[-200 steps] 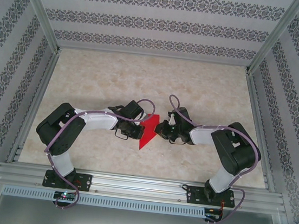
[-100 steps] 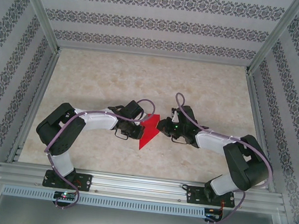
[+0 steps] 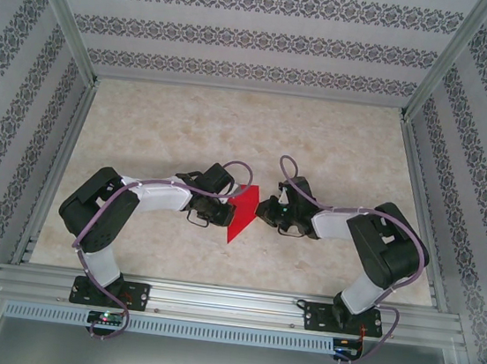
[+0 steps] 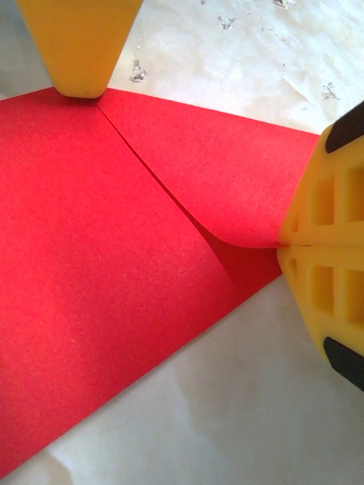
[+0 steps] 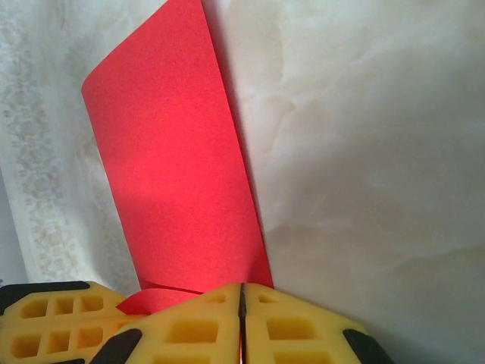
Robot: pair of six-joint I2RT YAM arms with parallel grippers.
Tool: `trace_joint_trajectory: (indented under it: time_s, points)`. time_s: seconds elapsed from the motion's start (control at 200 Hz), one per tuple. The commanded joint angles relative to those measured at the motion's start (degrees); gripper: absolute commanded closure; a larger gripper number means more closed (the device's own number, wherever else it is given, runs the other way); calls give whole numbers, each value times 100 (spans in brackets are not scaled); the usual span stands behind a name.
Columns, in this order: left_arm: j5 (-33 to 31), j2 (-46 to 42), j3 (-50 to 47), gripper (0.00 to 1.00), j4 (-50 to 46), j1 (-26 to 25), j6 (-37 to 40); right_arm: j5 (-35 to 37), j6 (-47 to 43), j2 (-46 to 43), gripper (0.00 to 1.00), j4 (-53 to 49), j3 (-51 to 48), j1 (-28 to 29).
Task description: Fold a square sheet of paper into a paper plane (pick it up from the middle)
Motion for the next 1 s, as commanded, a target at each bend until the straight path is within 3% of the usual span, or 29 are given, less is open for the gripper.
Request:
trace_joint_trajectory:
  time_s: [0.0, 0.16, 0.569, 0.834, 0.994]
  points:
    - [-192, 36, 3, 100, -431, 25, 74, 81, -54, -291, 91, -333, -21, 47]
    - [-188, 66, 18, 100, -431, 25, 76, 273, -338, -676, 91, -730, 191, 37]
    - [-175, 76, 60, 100, -479, 25, 110, -87, -126, 447, 91, -281, 277, 36]
    - [-210, 59, 38, 100, -475, 24, 98, -126, -271, -554, 90, -681, 321, 106]
    - [-223, 58, 45, 100, -475, 25, 83, -109, -72, -680, 91, -530, 174, 322]
